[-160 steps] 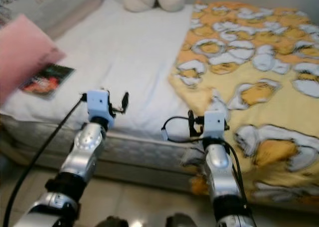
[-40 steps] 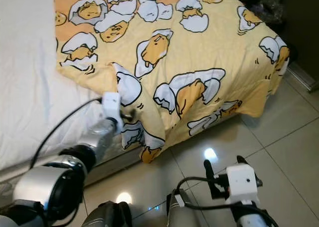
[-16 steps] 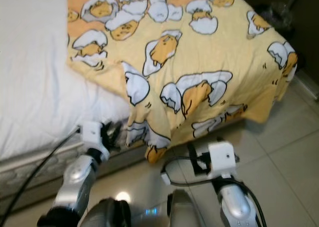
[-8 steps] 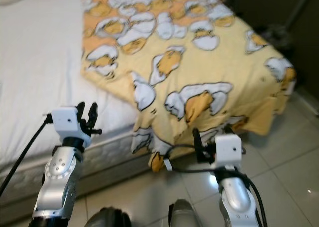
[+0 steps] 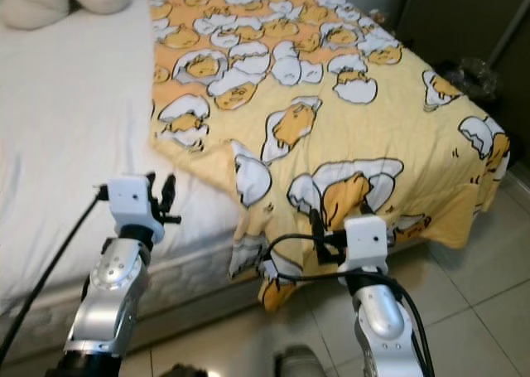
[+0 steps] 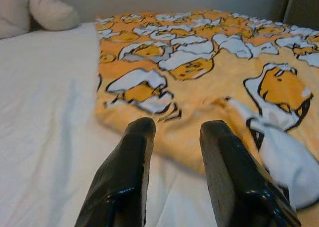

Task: Clean up the room

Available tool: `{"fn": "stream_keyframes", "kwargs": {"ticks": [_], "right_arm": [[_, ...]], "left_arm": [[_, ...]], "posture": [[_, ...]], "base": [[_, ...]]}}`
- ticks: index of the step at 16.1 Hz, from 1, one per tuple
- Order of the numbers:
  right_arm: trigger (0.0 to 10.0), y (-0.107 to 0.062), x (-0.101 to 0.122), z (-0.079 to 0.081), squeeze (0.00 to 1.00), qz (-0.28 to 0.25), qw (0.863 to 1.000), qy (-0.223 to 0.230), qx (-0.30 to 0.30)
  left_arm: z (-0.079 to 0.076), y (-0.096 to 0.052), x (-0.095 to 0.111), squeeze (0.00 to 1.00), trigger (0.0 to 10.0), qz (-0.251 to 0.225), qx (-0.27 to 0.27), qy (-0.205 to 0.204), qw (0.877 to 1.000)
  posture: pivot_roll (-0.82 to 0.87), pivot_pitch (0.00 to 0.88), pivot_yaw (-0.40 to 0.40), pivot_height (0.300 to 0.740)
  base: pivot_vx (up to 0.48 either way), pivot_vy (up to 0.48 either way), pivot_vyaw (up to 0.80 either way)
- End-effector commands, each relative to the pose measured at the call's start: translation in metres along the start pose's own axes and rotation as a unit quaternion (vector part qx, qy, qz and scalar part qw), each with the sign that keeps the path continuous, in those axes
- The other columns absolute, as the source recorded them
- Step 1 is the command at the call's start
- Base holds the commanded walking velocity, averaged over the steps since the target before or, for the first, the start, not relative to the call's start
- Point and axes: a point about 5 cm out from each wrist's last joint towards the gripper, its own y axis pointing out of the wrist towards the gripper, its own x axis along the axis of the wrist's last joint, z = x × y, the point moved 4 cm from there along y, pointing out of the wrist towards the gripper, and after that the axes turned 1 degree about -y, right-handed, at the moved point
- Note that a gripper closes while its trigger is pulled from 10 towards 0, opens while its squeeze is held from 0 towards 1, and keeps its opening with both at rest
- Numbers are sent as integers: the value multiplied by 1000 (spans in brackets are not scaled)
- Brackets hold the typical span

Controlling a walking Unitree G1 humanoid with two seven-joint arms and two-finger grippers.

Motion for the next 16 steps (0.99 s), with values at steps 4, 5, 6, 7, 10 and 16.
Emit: {"fn": "stream_keyframes", "kwargs": {"ticks": [4, 5, 6, 7, 10, 16], "right_arm": [[10000, -8, -10, -12, 0, 23, 1000, -9, -11], [10000, -15, -17, -16, 0, 38, 999, -20, -15], [10000, -19, -21, -19, 0, 47, 998, -23, -17], [10000, -23, -27, -22, 0, 56, 998, -27, -19], [10000, -28, -36, -26, 0, 69, 997, -31, -23], [10000, -26, -41, -22, 0, 75, 997, -28, -18]], "left_arm": [[-33, -2, -21, 0, 10000, 52, -80, 2, 995], [-31, -1, -27, 0, 10000, 62, -78, 12, 995], [-29, 0, -28, 0, 10000, 65, -77, 14, 995], [-28, 1, -29, 0, 10000, 69, -72, 10, 995], [-30, 6, -34, 1000, 10000, 76, -86, 10, 993], [-46, 19, -64, 1000, 10000, 144, -101, -10, 984]], "posture": [[-221, 71, 42, 704], [-223, 75, 40, 704], [-223, 75, 40, 704], [-227, 75, 38, 704], [-240, 65, 46, 704], [-240, 58, 41, 704]], "base": [[112, 0, 0], [0, 0, -675], [0, 0, -656], [0, 0, -644], [0, 0, -638], [0, 0, -622]]}}
